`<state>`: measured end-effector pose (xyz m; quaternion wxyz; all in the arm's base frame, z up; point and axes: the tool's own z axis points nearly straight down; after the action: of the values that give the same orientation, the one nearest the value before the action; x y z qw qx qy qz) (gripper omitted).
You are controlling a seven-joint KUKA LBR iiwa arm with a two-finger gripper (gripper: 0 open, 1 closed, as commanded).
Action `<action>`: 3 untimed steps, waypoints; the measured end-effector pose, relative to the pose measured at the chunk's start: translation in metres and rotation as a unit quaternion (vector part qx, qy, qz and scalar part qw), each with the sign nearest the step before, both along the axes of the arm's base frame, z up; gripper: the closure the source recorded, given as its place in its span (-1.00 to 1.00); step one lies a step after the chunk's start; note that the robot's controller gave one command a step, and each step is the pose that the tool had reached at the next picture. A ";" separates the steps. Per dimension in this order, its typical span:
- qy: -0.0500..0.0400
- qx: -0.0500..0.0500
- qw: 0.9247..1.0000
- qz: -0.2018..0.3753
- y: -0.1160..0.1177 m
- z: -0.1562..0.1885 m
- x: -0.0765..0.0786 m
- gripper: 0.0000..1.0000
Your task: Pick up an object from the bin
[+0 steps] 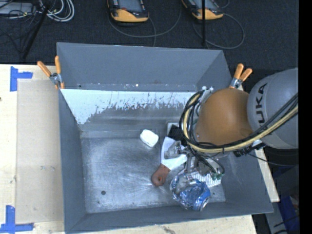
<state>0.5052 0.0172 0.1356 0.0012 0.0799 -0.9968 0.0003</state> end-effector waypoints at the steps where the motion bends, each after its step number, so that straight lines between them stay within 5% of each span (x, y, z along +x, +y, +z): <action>1: -0.003 0.000 0.997 0.073 0.002 -0.045 0.024 -1.00; 2: 0.009 0.001 0.995 0.103 0.003 -0.058 0.050 1.00; 3: 0.009 0.002 0.995 0.103 0.003 -0.058 0.050 1.00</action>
Offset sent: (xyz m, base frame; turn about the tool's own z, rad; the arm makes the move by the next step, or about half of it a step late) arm 0.0504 0.0002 -0.0656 -0.2070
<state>0.5554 0.0199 0.0781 0.0101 0.1817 -0.9833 -0.0019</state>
